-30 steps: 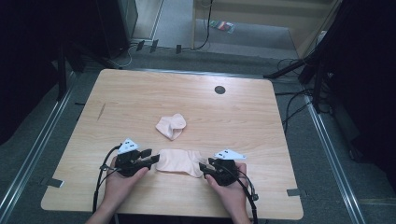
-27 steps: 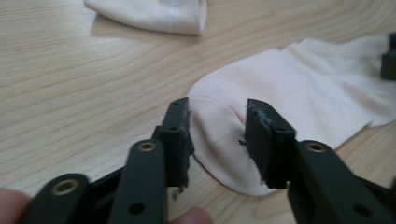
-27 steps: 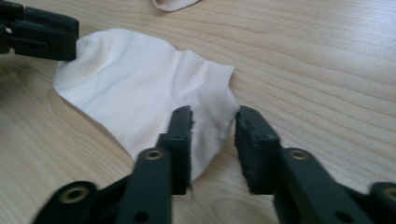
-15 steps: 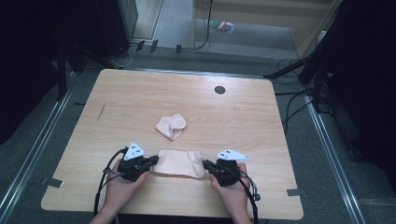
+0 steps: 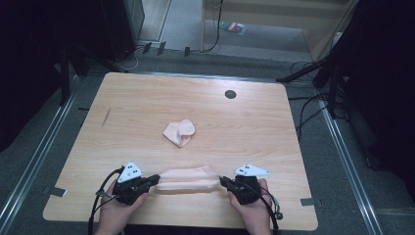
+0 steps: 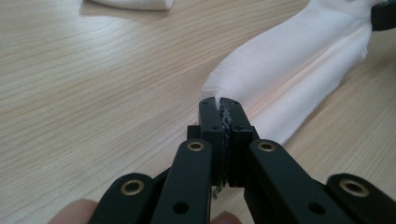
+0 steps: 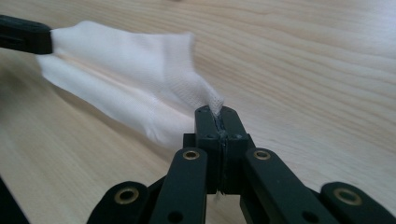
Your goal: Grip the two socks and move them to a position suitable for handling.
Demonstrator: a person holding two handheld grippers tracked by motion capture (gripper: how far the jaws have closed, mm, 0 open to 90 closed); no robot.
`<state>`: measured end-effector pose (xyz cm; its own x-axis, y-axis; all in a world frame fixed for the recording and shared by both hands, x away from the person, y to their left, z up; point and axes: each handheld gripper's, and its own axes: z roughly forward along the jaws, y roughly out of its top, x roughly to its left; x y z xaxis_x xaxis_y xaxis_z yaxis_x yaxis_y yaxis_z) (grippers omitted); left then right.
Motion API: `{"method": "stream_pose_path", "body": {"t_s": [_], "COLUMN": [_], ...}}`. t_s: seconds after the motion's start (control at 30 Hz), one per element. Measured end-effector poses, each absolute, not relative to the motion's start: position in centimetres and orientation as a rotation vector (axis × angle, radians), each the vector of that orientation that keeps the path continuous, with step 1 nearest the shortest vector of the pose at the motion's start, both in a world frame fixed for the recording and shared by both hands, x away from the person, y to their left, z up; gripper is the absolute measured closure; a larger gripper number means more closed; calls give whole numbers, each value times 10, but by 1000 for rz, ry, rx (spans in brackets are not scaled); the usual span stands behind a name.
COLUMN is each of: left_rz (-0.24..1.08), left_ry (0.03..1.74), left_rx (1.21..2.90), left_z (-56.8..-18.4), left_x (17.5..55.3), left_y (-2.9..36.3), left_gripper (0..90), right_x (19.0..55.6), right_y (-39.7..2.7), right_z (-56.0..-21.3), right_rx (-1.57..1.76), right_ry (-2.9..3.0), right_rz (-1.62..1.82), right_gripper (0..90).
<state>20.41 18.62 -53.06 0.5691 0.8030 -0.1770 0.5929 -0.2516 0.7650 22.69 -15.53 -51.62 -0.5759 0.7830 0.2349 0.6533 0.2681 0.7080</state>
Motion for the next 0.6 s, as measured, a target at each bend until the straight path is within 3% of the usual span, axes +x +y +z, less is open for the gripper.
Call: {"method": "stream_pose_path", "body": {"t_s": [0.13,0.2,0.27,0.37,0.6], "left_rz": [318,318,326,318,349], "left_ry": [1092,1111,1126,1138,1171], "left_rx": [1983,1969,1932,1888,1818], "left_z": [-539,-540,-539,-536,-532], "left_x": [204,205,206,208,226], "left_y": [178,178,181,186,185], "left_gripper": [835,634,536,453,380], "right_x": [225,226,229,229,231], "right_y": [-149,-151,-154,-156,-148], "right_z": [-516,-516,-516,-516,-512], "right_rx": [1339,1340,1360,1366,1302], "right_ry": [2376,2329,2309,2289,2268], "right_rz": [1248,1281,1279,1294,1316], "right_gripper": [846,604,523,481,437]}}
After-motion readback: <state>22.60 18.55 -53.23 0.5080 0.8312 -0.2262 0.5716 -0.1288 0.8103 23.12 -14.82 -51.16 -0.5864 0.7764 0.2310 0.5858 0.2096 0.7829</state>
